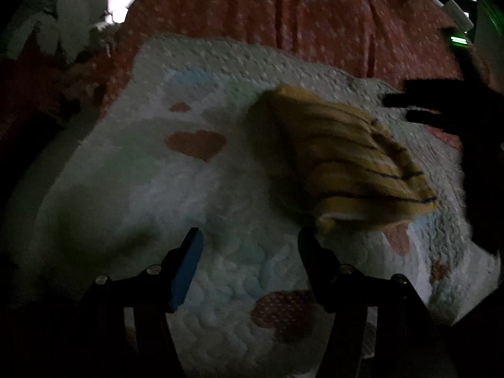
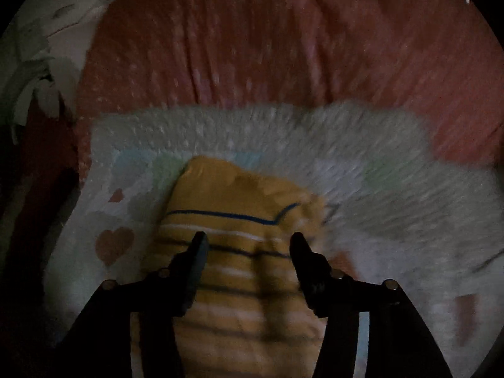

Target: Fold small clothes

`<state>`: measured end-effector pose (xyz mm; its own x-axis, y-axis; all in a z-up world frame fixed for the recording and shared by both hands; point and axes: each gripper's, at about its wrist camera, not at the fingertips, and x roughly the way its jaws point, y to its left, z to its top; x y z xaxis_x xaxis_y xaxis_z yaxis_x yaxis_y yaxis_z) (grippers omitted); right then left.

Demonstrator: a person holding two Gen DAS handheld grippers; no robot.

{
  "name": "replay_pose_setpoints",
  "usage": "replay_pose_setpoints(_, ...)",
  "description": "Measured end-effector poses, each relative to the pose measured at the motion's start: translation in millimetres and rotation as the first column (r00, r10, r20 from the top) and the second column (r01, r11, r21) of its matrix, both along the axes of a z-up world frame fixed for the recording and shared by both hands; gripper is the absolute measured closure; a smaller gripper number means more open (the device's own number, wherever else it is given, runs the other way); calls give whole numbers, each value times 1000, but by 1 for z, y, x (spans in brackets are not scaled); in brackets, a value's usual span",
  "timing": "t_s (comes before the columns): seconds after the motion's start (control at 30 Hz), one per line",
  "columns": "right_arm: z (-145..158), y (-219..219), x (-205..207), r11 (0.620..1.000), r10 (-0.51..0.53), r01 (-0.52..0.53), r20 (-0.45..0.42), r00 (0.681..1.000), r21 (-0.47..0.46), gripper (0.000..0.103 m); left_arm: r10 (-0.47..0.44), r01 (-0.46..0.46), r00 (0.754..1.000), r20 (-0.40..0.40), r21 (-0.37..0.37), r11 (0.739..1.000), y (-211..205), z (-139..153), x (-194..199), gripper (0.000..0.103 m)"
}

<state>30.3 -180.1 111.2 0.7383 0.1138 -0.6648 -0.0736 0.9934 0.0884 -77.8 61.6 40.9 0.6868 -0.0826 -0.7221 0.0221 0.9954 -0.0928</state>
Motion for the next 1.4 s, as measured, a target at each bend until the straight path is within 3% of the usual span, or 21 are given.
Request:
replay_pose_setpoints(0.07,14,-3,-37,997,-38,45,105,994,-61,33,26,-27,999,27,23,999,1,3,-3,38)
replay_pose_setpoints(0.13,25,-5,-88,980,-107,146,260,960,-136,6,42,-44,998,42,46,998,2,5,-6,38)
replay_pose_setpoints(0.17,27,-5,-106,971,-128,184,320,939,-152,0,49,-53,997,53,64,997,1,8,-9,38)
replay_pose_setpoints(0.23,24,0,-145,950,-130,244,466,875,-193,0,62,-69,994,86,89,994,0,18,-15,37)
replay_pose_setpoints(0.27,20,4,-152,941,-115,252,487,866,-225,0,72,-84,990,118,99,992,-1,27,-21,35)
replay_pose_setpoints(0.33,3,12,-150,917,-71,225,419,905,-330,0,92,-110,982,165,103,989,-2,46,-30,18)
replay_pose_setpoints(0.37,-7,14,-145,909,-57,190,342,938,-371,0,105,-126,975,196,100,987,-3,60,-37,15)
replay_pose_setpoints(0.4,-12,14,-144,907,-63,185,312,948,-379,0,112,-137,968,224,101,985,-5,73,-44,10)
replay_pose_setpoints(0.53,-15,15,-166,908,-89,233,384,919,-347,0,91,-159,918,385,148,976,-18,127,-75,0)
replay_pose_setpoints(0.63,-19,16,-169,918,-63,196,359,931,-346,0,71,-180,873,482,184,966,-32,146,-86,0)
replay_pose_setpoints(0.7,-24,12,-168,931,-60,168,319,946,-323,0,7,-96,903,429,185,978,-44,148,-78,0)
replay_pose_setpoints(0.77,-33,10,-166,949,-65,148,285,956,-279,0,-48,-10,949,312,182,983,-57,137,-66,0)
replay_pose_setpoints(0.9,-45,3,-162,962,-80,135,227,971,-238,0,-83,53,985,151,193,980,-75,99,-56,0)
replay_pose_setpoints(1.07,-60,-4,-157,970,-92,122,149,985,-208,0,-104,103,995,-2,138,985,-82,62,-51,0)
replay_pose_setpoints(1.4,-72,0,-152,978,-77,90,77,994,-187,0,-102,108,992,-68,88,990,-79,42,-45,0)
